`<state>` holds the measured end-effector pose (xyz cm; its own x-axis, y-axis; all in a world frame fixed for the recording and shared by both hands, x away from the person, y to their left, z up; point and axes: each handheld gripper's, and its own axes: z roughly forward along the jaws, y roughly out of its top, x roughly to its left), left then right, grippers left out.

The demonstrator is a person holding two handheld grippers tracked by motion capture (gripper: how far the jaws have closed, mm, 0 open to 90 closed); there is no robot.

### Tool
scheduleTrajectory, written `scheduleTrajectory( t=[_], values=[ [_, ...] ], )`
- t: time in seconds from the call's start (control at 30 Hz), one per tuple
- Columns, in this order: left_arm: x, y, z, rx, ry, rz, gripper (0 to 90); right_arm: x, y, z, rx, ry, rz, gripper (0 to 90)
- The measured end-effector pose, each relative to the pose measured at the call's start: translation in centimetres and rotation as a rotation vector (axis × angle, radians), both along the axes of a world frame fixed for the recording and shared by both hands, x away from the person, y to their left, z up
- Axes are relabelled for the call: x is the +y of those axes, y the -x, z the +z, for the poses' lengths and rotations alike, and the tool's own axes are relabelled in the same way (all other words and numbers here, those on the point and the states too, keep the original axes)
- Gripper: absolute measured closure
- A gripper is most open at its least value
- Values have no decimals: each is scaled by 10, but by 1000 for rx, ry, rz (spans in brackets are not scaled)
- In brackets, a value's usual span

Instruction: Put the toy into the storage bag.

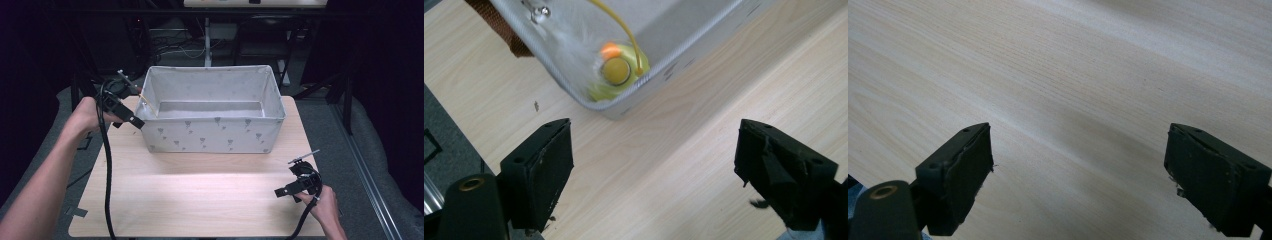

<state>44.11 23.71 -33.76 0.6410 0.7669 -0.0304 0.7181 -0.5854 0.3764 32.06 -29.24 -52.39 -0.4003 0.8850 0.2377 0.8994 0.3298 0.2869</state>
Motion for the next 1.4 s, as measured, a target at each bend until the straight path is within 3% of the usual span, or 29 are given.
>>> scheduleTrajectory(
  t=[0.07, 0.1, 0.37, 0.77, 0.9, 1.07, 1.2, 1.3, 1.4],
  values=[
    [4, 6, -3, 0, 8, 6, 145, 0, 0, 1, 7, 6, 4, 117],
    [6, 9, -5, -4, 7, 6, 142, 1, 1, -1, -6, -19, -18, 117],
    [16, 32, -21, -12, -16, 2, 104, 1, 0, 1, 6, 7, 8, 114],
    [31, 61, -63, 13, -20, 20, 47, 3, 1, -1, -19, -7, -15, 112],
    [34, 69, -81, 37, -24, 27, 36, 2, 0, 2, -2, 16, 18, 112],
    [35, 76, -103, 69, -16, 30, 20, 4, 2, 0, -21, -1, -12, 112],
    [35, 81, -129, 121, -29, 30, 20, 3, 1, 1, -9, 14, 14, 112],
    [37, 85, -145, 138, -10, 42, 19, 4, 1, 1, -10, 18, 17, 112],
    [37, 86, -156, 156, -56, 43, 17, 5, 1, 1, -11, 20, 17, 112]
  ],
)
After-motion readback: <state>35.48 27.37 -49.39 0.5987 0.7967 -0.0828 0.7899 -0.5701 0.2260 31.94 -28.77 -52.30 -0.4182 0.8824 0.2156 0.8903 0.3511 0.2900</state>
